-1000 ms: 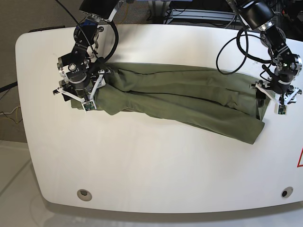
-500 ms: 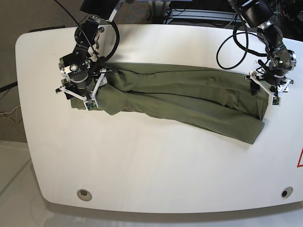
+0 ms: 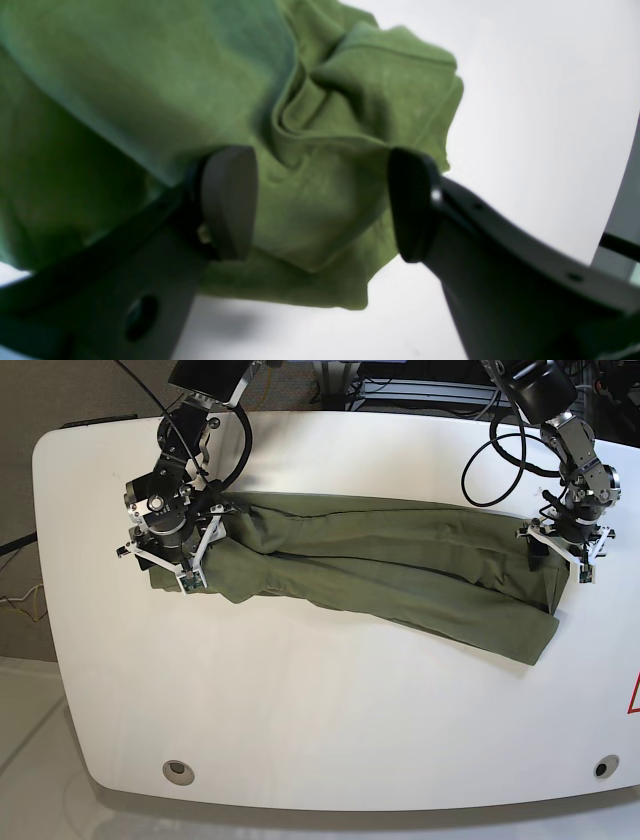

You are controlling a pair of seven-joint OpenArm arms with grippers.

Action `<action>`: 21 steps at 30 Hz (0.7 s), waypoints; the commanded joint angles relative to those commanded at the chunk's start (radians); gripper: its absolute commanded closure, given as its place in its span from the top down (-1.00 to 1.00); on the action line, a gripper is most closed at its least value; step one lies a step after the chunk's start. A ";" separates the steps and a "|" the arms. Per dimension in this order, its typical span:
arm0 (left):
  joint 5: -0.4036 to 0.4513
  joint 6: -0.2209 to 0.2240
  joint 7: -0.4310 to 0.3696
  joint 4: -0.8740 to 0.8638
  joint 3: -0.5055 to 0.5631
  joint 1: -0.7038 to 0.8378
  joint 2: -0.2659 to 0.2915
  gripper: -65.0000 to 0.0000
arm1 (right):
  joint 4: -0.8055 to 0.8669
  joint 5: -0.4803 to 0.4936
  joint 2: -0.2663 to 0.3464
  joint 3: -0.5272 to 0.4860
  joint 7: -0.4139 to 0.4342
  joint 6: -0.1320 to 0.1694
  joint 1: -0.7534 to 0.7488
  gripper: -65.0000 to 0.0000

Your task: Fold the T-shirt properly

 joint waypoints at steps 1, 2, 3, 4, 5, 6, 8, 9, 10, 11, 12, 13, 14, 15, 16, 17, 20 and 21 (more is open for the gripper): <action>0.000 0.000 0.000 0.008 0.000 0.000 0.000 0.29 | 0.000 0.000 0.000 0.000 0.000 0.000 0.000 0.21; 0.002 0.000 0.002 0.021 -0.003 0.002 0.000 0.29 | 0.000 0.000 0.000 0.000 0.000 0.000 0.000 0.21; 0.002 0.000 0.003 0.031 -0.008 0.002 0.000 0.29 | 0.000 0.000 0.000 0.000 0.000 0.000 0.000 0.21; 0.003 0.000 0.005 0.046 -0.017 0.003 0.000 0.29 | 0.000 0.000 0.000 0.000 0.000 0.000 0.000 0.21; 0.003 0.000 0.005 0.060 -0.029 0.009 0.002 0.29 | -0.002 0.000 0.000 0.000 0.000 0.000 0.000 0.21; 0.003 0.000 0.005 0.071 -0.034 0.014 0.002 0.29 | -0.002 0.000 0.000 0.000 0.000 0.000 0.000 0.21; 0.003 0.000 0.005 0.103 -0.044 0.021 0.003 0.29 | -0.002 0.000 0.000 0.000 0.000 0.000 0.000 0.21; 0.003 0.000 0.005 0.115 -0.048 0.023 0.003 0.29 | -0.002 0.000 0.000 0.000 0.000 0.000 0.000 0.21; 0.003 0.000 0.005 0.127 -0.048 0.023 0.003 0.29 | -0.002 0.000 0.000 0.000 0.000 0.000 0.000 0.21; 0.005 0.000 0.005 0.137 -0.048 0.023 0.002 0.29 | -0.002 0.000 0.000 0.000 0.000 0.000 0.000 0.21; 0.005 0.000 0.005 0.147 -0.048 0.023 0.000 0.29 | -0.002 0.000 0.000 0.000 0.000 0.000 0.002 0.21; 0.005 0.000 0.005 0.153 -0.048 0.023 0.000 0.29 | -0.002 0.000 0.000 0.000 0.000 0.000 0.002 0.21; 0.005 0.000 0.005 0.160 -0.048 0.023 0.000 0.29 | -0.003 0.000 0.000 0.000 0.000 0.000 0.002 0.21; 0.005 0.000 0.005 0.163 -0.048 0.023 -0.002 0.29 | -0.003 0.002 0.000 0.000 0.000 0.000 0.003 0.21; 0.005 0.000 0.005 0.166 -0.048 0.023 -0.002 0.29 | -0.003 0.002 0.000 0.000 0.000 0.000 0.003 0.21; 0.005 0.000 0.005 0.166 -0.048 0.023 -0.002 0.29 | -0.003 0.002 0.000 0.000 0.000 0.000 0.003 0.21; 0.005 0.000 0.005 0.158 -0.048 0.020 -0.002 0.29 | -0.003 0.003 0.000 -0.002 0.002 0.000 0.005 0.21; 0.005 0.000 0.005 0.157 -0.048 0.020 -0.002 0.29 | -0.003 0.003 0.000 -0.002 0.002 0.000 0.005 0.21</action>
